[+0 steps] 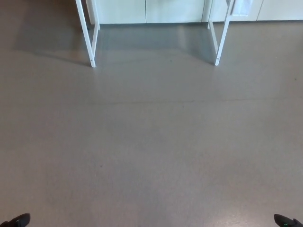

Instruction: The robot walks towards a desk on which a shovel is kept on the left hand side and a container is kept on the right hand side. The robot picks up the shovel using its left hand and places it in the container.

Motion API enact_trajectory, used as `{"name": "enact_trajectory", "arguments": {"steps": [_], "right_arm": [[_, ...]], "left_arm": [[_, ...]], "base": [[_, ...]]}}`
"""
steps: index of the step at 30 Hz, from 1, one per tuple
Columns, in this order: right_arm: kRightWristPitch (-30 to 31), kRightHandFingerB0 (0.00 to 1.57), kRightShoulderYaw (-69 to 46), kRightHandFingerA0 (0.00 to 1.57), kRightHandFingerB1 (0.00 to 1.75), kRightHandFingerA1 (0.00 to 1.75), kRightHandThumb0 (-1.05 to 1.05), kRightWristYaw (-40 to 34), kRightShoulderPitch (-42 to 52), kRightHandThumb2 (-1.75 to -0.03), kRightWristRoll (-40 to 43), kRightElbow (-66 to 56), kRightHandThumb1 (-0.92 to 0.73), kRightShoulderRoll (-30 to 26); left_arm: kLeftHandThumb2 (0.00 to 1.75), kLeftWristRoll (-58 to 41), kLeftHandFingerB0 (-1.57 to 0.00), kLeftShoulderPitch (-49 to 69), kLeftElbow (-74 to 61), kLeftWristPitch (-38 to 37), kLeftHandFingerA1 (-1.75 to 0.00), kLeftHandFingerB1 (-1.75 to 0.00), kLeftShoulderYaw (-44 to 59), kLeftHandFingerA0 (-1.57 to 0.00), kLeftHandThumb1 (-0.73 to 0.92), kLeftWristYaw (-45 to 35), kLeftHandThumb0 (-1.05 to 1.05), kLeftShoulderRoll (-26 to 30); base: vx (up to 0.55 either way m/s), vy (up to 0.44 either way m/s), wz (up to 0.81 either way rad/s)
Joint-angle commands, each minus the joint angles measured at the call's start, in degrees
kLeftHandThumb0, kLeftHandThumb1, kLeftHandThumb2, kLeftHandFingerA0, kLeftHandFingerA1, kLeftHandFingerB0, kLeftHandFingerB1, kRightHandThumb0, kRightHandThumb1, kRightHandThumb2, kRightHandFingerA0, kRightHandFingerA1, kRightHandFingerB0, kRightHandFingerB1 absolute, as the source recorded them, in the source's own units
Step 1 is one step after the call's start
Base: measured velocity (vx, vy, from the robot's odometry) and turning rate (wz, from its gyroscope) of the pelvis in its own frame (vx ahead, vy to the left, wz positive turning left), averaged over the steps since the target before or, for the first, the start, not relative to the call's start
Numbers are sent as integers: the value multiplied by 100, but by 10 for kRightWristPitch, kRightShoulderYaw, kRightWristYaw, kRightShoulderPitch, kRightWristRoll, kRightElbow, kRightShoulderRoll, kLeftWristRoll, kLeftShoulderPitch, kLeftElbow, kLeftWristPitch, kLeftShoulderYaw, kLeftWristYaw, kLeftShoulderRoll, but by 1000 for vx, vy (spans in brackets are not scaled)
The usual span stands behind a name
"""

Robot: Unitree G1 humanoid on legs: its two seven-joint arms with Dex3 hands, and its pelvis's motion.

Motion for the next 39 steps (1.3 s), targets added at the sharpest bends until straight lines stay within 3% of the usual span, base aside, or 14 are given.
{"name": "enact_trajectory", "arguments": {"steps": [1, 11, 28, 38, 39], "right_arm": [[-23, 5, 1, 17, 27, 59, -29, -6, -1, -74, 0, 7, -81, -9], [-35, 4, 3, 18, 30, 60, -28, -5, -6, -74, 1, 22, -82, -11], [-23, 4, 2, 16, 27, 60, -24, -2, -20, -73, 5, 18, -84, -6], [-26, 5, 9, 19, 34, 64, -26, -17, -20, -72, -5, 22, -83, -6], [-20, 5, 7, 17, 28, 61, -28, -11, -25, -73, 1, 17, -83, -9]], "left_arm": [[62, -4, -22, -1, 5, -10, -37, -31, -2, -23, 59, -1, -27, 5], [62, -5, -20, -4, 11, -13, -37, -31, -4, -22, 59, -5, -27, 8], [63, -5, -21, -14, 3, -5, -36, -31, -4, -22, 62, 5, -24, 14], [62, -2, -24, -7, -6, -3, -36, -32, -8, -26, 60, 13, -24, 15], [63, -8, -23, -14, -4, 0, -37, -32, -7, -24, 60, 8, -25, 14]], "base": [[91, -272, 25], [220, -138, 7], [299, 149, -6], [269, -247, 19], [162, -162, 8]]}}
